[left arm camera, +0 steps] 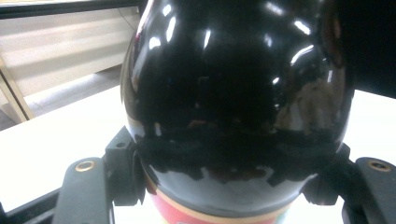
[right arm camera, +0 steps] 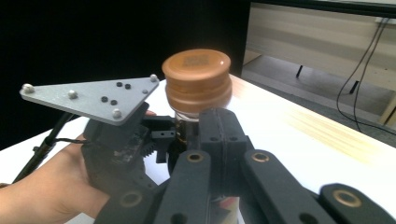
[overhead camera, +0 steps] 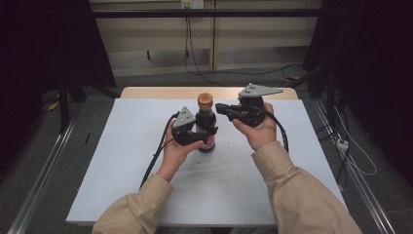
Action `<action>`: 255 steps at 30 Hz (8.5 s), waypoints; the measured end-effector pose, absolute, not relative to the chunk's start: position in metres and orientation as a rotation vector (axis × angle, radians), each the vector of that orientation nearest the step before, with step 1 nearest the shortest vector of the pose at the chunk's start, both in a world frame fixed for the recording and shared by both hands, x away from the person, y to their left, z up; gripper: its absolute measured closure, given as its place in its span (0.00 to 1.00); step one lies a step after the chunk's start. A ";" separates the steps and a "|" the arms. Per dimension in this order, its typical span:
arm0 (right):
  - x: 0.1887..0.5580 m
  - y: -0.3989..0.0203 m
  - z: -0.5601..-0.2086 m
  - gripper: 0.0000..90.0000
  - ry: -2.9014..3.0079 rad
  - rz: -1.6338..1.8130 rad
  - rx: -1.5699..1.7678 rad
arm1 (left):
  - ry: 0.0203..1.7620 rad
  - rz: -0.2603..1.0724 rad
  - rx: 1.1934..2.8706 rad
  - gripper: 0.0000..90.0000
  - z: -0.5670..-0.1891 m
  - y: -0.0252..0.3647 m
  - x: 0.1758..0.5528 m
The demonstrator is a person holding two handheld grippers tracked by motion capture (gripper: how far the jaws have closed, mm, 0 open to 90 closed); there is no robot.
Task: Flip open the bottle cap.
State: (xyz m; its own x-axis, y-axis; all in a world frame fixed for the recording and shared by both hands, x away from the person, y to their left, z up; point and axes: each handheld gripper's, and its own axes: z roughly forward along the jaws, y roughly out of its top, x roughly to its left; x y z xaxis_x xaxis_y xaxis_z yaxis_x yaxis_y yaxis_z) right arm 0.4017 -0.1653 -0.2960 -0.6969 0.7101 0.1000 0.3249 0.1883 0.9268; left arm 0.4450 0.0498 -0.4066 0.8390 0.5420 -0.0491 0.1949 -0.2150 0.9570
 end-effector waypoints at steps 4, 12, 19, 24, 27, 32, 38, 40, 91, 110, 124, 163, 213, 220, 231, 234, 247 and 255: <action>0.403 -0.163 -0.293 1.00 2.123 1.496 0.963 | 0.565 0.352 1.790 0.34 -0.407 0.050 0.445; 0.406 -0.161 -0.289 1.00 2.133 1.489 0.949 | 0.564 0.355 1.791 0.34 -0.407 0.049 0.445; 0.409 -0.158 -0.285 1.00 2.149 1.460 0.932 | 0.559 0.356 1.795 0.34 -0.407 0.050 0.445; 0.411 -0.158 -0.284 1.00 2.161 1.443 0.916 | 0.564 0.358 1.792 0.34 -0.407 0.049 0.444; 0.413 -0.158 -0.284 1.00 2.165 1.449 0.917 | 0.564 0.355 1.792 0.34 -0.407 0.050 0.445; 0.415 -0.159 -0.283 1.00 2.169 1.462 0.913 | 0.565 0.353 1.796 0.35 -0.407 0.050 0.445; 0.415 -0.158 -0.283 1.00 2.168 1.455 0.911 | 0.573 0.352 1.796 0.35 -0.407 0.050 0.445; 0.415 -0.157 -0.283 1.00 2.162 1.446 0.905 | 0.573 0.348 1.797 0.35 -0.407 0.050 0.445; 0.403 -0.160 -0.277 1.00 2.150 1.421 0.919 | 0.609 0.380 1.789 0.35 -0.407 0.047 0.440; 0.408 -0.155 -0.280 1.00 2.190 1.425 0.933 | 0.608 0.381 1.784 0.35 -0.408 0.047 0.440; 0.408 -0.152 -0.277 1.00 2.167 1.447 0.927 | 0.607 0.375 1.779 0.35 -0.409 0.047 0.440; 0.409 -0.144 -0.267 1.00 2.160 1.441 0.913 | 0.631 0.391 1.766 0.35 -0.409 0.046 0.439; 0.409 -0.141 -0.263 1.00 2.145 1.459 0.912 | 0.625 0.400 1.765 0.35 -0.410 0.046 0.439; 0.409 -0.142 -0.263 1.00 2.145 1.457 0.909 | 0.625 0.401 1.764 0.35 -0.410 0.046 0.439; 0.410 -0.141 -0.263 1.00 2.140 1.461 0.912 | 0.625 0.402 1.763 0.34 -0.410 0.046 0.439; 0.410 -0.141 -0.263 1.00 2.139 1.460 0.913 | 0.629 0.403 1.761 0.34 -0.410 0.046 0.438; 0.410 -0.139 -0.262 1.00 2.137 1.460 0.910 | 0.631 0.405 1.759 0.34 -0.410 0.046 0.438; 0.411 -0.138 -0.262 1.00 2.133 1.467 0.913 | 0.631 0.407 1.756 0.34 -0.411 0.046 0.438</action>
